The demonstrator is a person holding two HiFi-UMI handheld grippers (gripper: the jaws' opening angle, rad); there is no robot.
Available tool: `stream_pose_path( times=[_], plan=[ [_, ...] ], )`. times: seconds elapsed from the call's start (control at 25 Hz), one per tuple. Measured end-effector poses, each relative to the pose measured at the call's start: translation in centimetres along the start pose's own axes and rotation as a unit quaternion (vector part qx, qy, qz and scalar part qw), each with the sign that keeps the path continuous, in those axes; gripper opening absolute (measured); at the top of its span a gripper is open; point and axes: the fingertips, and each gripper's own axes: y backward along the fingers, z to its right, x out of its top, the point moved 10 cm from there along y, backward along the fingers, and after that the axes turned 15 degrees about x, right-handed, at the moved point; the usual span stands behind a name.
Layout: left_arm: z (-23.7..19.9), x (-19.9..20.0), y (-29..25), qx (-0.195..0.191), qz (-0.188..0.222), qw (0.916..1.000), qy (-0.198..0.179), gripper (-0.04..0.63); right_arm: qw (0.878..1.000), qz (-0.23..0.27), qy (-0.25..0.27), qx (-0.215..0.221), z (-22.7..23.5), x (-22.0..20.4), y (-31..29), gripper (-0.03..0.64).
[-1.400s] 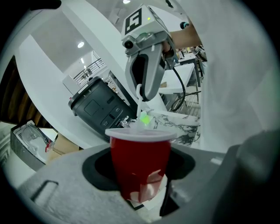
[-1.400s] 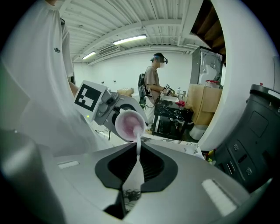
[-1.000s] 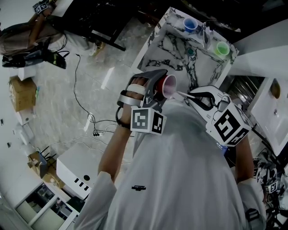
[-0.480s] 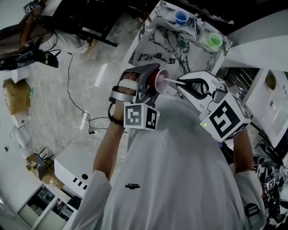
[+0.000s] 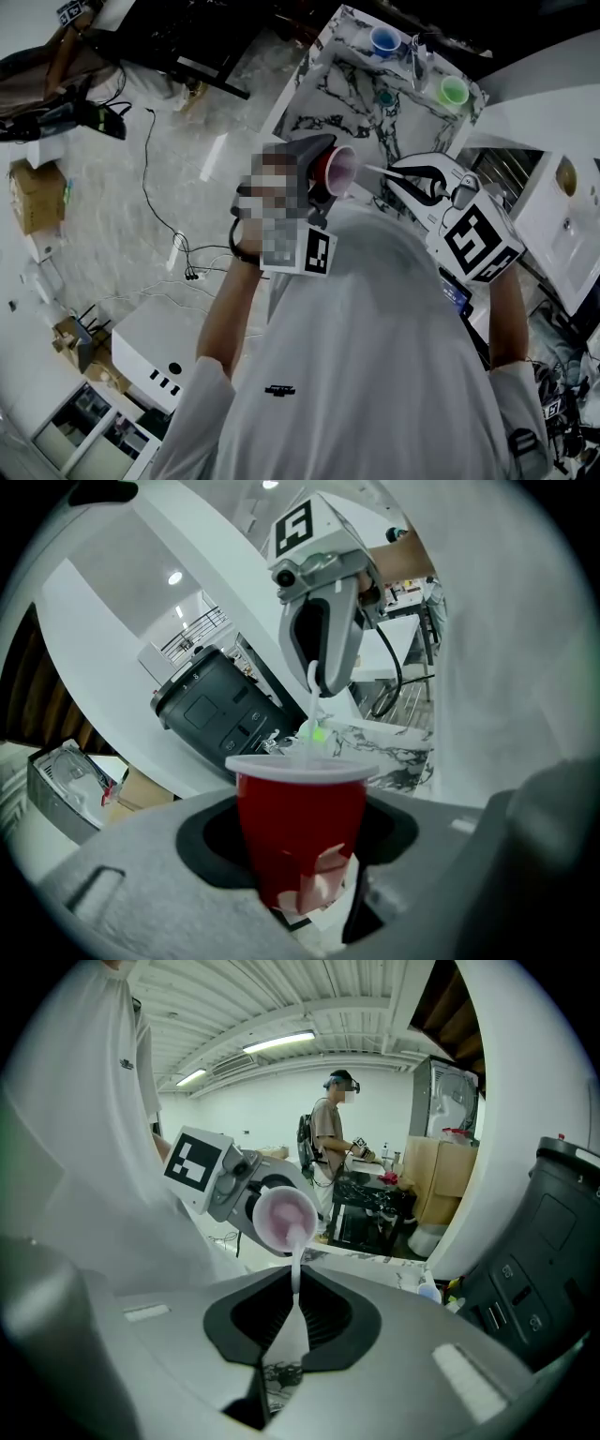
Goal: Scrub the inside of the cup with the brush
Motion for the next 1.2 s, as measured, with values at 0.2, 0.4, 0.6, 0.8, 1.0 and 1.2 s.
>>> stream_pose_path(
  times=[0.2, 0.4, 0.6, 0.8, 1.0, 1.2],
  plan=[
    [-0.4, -0.3, -0.1, 0.002, -0.003, 0.9998, 0.02, 0.259, 1.0, 0.007, -0.013, 0.007, -1.0, -0.2, -0.1, 0.028],
    [-0.1, -0.6, -0.3, 0.0, -0.007, 0.9996, 0.026, 0.259, 0.998, 0.036, -0.023, 0.035, -2.3, 0.2, -0.6, 0.028],
    [0.0, -0.3, -0.5, 0.0, -0.003, 0.9972, 0.075, 0.259, 0.996, 0.069, -0.022, 0.045, -2.4, 1.1, 0.4, 0.028],
    [-0.5, -0.2, -0.5, 0.01, 0.003, 0.9912, 0.132, 0.259, 0.992, 0.122, -0.036, 0.02, -1.6, 1.4, 2.1, 0.028],
    [-1.5, -0.2, -0.6, 0.026, 0.005, 0.9839, 0.177, 0.259, 0.982, 0.175, -0.074, -0.006, -0.7, 1.2, 3.7, 0.028],
    [-2.4, 0.1, 0.0, 0.029, 0.018, 0.9771, 0.21, 0.26, 0.963, 0.24, -0.107, -0.058, 0.2, 1.3, 5.3, 0.028]
  ],
)
